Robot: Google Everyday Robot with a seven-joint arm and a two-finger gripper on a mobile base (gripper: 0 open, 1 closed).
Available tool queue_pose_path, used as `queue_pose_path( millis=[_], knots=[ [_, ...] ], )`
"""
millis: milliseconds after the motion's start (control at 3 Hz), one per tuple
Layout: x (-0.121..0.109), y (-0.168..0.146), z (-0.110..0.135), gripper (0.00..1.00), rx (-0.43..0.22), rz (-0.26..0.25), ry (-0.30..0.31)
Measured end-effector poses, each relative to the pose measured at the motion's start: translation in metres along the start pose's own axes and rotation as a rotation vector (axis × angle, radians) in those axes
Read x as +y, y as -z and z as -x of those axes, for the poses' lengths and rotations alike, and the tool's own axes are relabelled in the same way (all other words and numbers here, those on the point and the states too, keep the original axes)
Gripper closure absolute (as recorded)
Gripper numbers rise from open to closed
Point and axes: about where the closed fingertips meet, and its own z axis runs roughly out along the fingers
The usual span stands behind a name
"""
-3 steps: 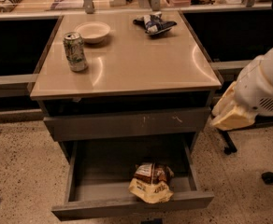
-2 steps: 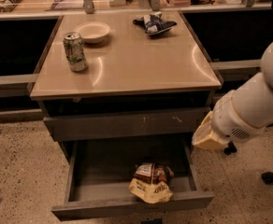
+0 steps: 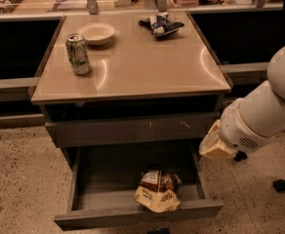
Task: Pick brown chip bag from middle drawer and place on counter
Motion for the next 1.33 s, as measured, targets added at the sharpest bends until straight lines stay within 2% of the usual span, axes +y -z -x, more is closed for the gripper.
queue_pose_path(
  millis=[333,667,1000,1333],
  knots=[
    [0.013,-0.022,-0.015,1.0,-0.004,0.033,0.032],
    [0.039,-0.068,-0.034,1.0,-0.043,0.083,0.083],
    [0.06,-0.126,-0.047,1.0,-0.116,0.133,0.081],
    [0.059,-0.134,-0.049,0.81,-0.123,0.136,0.079]
  ],
)
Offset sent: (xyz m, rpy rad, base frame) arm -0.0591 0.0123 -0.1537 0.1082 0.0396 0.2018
